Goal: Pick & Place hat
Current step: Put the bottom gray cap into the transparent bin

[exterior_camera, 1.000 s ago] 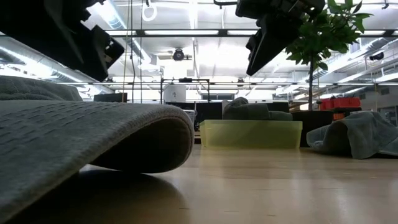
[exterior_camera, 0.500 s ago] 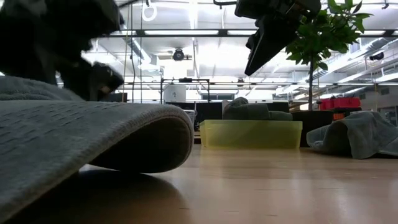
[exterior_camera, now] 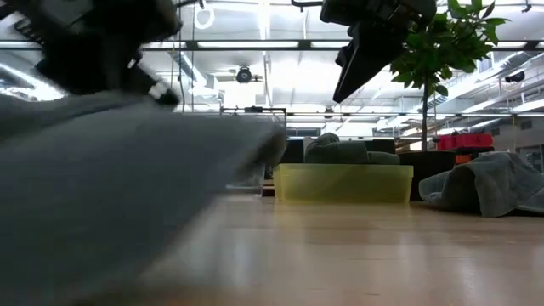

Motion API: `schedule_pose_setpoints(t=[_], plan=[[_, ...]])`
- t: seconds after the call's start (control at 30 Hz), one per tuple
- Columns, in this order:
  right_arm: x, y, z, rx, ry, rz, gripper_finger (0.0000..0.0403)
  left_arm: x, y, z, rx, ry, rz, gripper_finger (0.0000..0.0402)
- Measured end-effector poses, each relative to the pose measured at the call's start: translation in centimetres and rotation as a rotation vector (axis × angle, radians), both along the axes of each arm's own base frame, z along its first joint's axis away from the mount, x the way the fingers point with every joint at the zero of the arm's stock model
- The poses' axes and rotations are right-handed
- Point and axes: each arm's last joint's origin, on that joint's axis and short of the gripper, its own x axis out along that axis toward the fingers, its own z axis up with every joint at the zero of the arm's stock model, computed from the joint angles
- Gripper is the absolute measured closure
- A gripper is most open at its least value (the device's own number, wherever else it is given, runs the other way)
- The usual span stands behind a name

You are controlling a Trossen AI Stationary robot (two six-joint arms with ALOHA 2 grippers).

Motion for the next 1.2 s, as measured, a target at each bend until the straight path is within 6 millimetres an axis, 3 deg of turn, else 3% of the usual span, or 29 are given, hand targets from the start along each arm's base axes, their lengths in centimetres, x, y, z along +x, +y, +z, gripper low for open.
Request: schedule_pose_setpoints(t=[0.13, 0.37, 0.53, 0.67, 0.9, 1.2], plan=[[0.0, 0.0, 0.0, -0.014, -0.003, -0.008, 0.0270, -0.9, 2.9, 3.9, 0.085, -0.100, 0.091, 0.0386], [0.1, 0.0, 0.1, -0.014, -0.011, -0.009, 0.0270, -3.5, 9.5, 12.8, 0.675, -0.296, 0.480, 0.0388], [0.1, 0.0, 0.1, -0.013, -0.015, -0.009, 0.0270, -4.7, 14.0, 17.2, 0.850, -0.323, 0.608, 0.0394], [0.1, 0.0, 0.1, -0.013, -0.018, -0.009, 0.0270, -5.5, 17.8, 17.0, 0.932, -0.218, 0.696, 0.0394], [0.1, 0.0, 0.1, -0.013, -0.019, -0.009, 0.0270, -6.6, 22.7, 13.9, 1.057, -0.144, 0.810, 0.0395], [0.2, 0.0, 0.1, -0.013, -0.023, -0.009, 0.0270, -7.5, 24.7, 9.2, 0.961, -0.115, 0.707, 0.0395]])
